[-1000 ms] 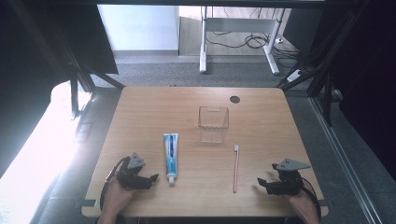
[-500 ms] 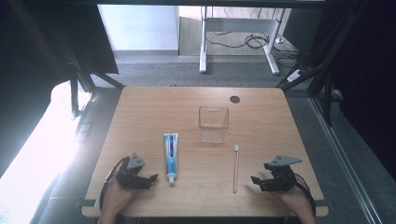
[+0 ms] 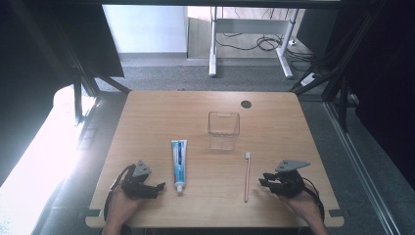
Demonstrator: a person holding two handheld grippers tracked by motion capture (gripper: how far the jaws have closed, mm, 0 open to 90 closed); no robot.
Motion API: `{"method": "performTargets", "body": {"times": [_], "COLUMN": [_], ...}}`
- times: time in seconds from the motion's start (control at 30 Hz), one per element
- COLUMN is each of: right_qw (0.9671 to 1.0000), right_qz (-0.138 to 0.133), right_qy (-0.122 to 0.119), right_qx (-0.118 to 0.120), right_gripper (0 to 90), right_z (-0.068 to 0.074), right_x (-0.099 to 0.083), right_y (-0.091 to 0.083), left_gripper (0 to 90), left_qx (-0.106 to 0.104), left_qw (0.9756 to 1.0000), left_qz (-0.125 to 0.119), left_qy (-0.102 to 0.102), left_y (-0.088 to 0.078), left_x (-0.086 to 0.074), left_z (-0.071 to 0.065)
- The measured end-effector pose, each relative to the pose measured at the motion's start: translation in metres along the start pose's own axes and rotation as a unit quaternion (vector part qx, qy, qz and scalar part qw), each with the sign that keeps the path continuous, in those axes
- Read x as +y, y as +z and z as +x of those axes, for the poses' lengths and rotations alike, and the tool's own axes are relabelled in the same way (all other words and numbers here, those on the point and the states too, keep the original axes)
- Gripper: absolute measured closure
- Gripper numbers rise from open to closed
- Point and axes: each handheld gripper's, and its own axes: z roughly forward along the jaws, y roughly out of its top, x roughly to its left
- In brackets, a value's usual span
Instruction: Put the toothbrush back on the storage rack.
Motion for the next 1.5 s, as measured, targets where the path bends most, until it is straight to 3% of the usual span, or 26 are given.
{"method": "performTargets", "body": {"times": [0.33,0.67,0.97,1.5], "right_qw": [0.9993,0.9977,0.9960,0.9953], "right_qz": [0.024,0.041,0.053,0.069], "right_qy": [-0.022,-0.034,-0.048,-0.042], "right_qx": [0.019,0.043,0.055,0.052], "right_gripper": [89.6,90.0,89.9,89.8], "right_z": [0.007,0.020,0.031,0.025], "right_x": [0.015,0.025,0.031,0.022], "right_y": [0.013,0.032,0.049,0.051], "left_gripper": [13.6,13.5,13.6,13.9], "left_qx": [0.001,0.006,0.010,0.010], "left_qw": [1.0000,0.9999,0.9999,0.9999], "left_qz": [0.001,0.008,0.008,0.012], "left_qy": [-0.003,0.006,0.000,0.000], "left_y": [0.000,0.000,0.000,0.000], "left_x": [0.000,0.000,0.000,0.000], "left_z": [0.000,-0.001,0.000,0.000]}}
